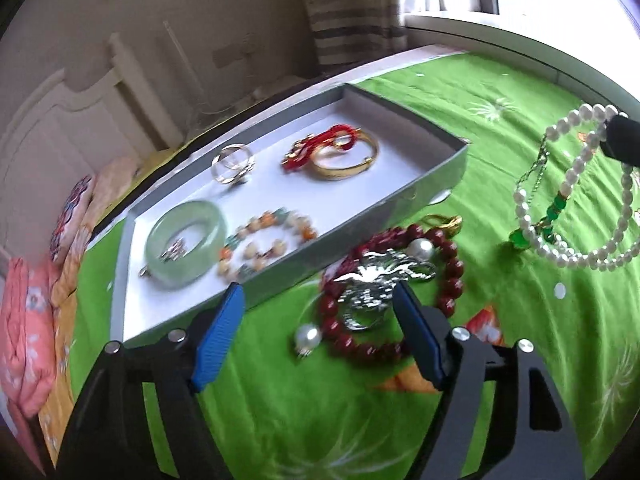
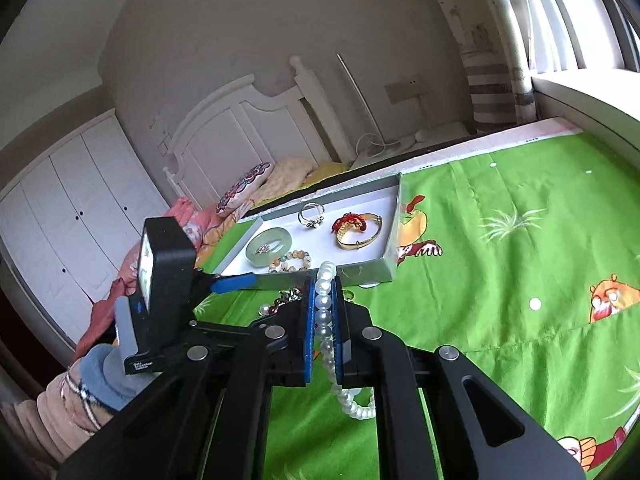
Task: Organize jewelry
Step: 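Grasp the silver pendant with the left tool while the right tool holds the pearls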
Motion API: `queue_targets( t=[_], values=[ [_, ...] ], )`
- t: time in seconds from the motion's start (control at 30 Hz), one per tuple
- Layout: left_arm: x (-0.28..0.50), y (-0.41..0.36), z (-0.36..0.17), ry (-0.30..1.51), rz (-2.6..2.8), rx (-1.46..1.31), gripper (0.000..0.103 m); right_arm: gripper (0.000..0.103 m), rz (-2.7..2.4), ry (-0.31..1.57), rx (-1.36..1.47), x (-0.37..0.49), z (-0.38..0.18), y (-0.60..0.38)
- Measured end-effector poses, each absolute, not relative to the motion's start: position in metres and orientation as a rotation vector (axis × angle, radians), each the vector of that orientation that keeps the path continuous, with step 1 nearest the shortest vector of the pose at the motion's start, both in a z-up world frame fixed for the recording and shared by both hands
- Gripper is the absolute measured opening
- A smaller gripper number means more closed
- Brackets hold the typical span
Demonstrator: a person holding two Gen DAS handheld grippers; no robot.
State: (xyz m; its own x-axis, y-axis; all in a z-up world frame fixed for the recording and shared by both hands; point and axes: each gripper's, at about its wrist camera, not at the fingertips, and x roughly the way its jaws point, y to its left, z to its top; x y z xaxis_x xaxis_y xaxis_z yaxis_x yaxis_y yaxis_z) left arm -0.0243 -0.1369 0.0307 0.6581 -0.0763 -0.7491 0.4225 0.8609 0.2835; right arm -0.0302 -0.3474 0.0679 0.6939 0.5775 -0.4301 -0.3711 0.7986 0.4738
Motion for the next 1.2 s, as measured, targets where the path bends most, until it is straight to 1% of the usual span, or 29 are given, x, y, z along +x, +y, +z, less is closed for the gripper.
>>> queue_targets(
  t=[0.07, 0.1, 0.13, 0.17, 0.23, 0.27, 0.3, 0.33, 0.47, 0.53, 0.57, 0.67, 0.73, 1.03, 1.07, 1.1, 1.2],
  values=[
    [-0.024, -0.144, 0.029, 0.805, -0.310, 0.510, 0.075, 0.008, 0.543, 0.599, 0.379, -0.030, 0.066, -0.351],
    [-0.026, -0.149, 0.028, 0.813, -0.351, 0.534, 0.067, 0.008, 0.542, 0.598, 0.384, -0.031, 0.064, -0.354],
    [-0.027, -0.152, 0.027, 0.821, -0.374, 0.541, 0.062, 0.008, 0.541, 0.600, 0.392, -0.030, 0.062, -0.356],
    [-0.028, -0.155, 0.026, 0.817, -0.382, 0.555, 0.060, 0.008, 0.540, 0.600, 0.396, -0.031, 0.061, -0.358],
    [-0.029, -0.159, 0.025, 0.817, -0.378, 0.568, 0.060, 0.008, 0.538, 0.601, 0.408, -0.031, 0.059, -0.361],
    [-0.027, -0.160, 0.025, 0.827, -0.386, 0.564, 0.057, 0.008, 0.538, 0.602, 0.415, -0.031, 0.058, -0.363],
    [-0.026, -0.161, 0.025, 0.841, -0.408, 0.552, 0.048, 0.008, 0.536, 0.603, 0.419, -0.031, 0.057, -0.364],
    [-0.025, -0.161, 0.026, 0.856, -0.433, 0.539, 0.043, 0.008, 0.536, 0.604, 0.426, -0.031, 0.056, -0.366],
    [-0.025, -0.163, 0.026, 0.858, -0.455, 0.561, 0.043, 0.008, 0.535, 0.599, 0.432, -0.031, 0.057, -0.368],
    [-0.018, -0.158, 0.026, 0.874, -0.474, 0.519, 0.045, 0.008, 0.535, 0.600, 0.435, -0.031, 0.057, -0.369],
    [-0.016, -0.156, 0.026, 0.881, -0.475, 0.499, 0.050, 0.008, 0.535, 0.600, 0.437, -0.031, 0.056, -0.369],
    [-0.014, -0.150, 0.026, 0.899, -0.501, 0.457, 0.045, 0.008, 0.535, 0.600, 0.441, -0.031, 0.057, -0.369],
    [-0.018, -0.152, 0.026, 0.892, -0.517, 0.465, 0.032, 0.008, 0.534, 0.601, 0.446, -0.031, 0.056, -0.370],
    [-0.028, -0.147, 0.028, 0.857, -0.517, 0.413, 0.032, 0.008, 0.529, 0.600, 0.447, -0.030, 0.056, -0.371],
    [-0.030, -0.145, 0.031, 0.847, -0.513, 0.406, 0.022, 0.008, 0.529, 0.600, 0.448, -0.029, 0.056, -0.372],
    [-0.030, -0.143, 0.034, 0.847, -0.520, 0.392, 0.010, 0.008, 0.528, 0.600, 0.447, -0.029, 0.056, -0.372],
    [-0.030, -0.138, 0.046, 0.826, -0.517, 0.362, 0.008, 0.008, 0.527, 0.600, 0.439, -0.029, 0.056, -0.370]
  ],
)
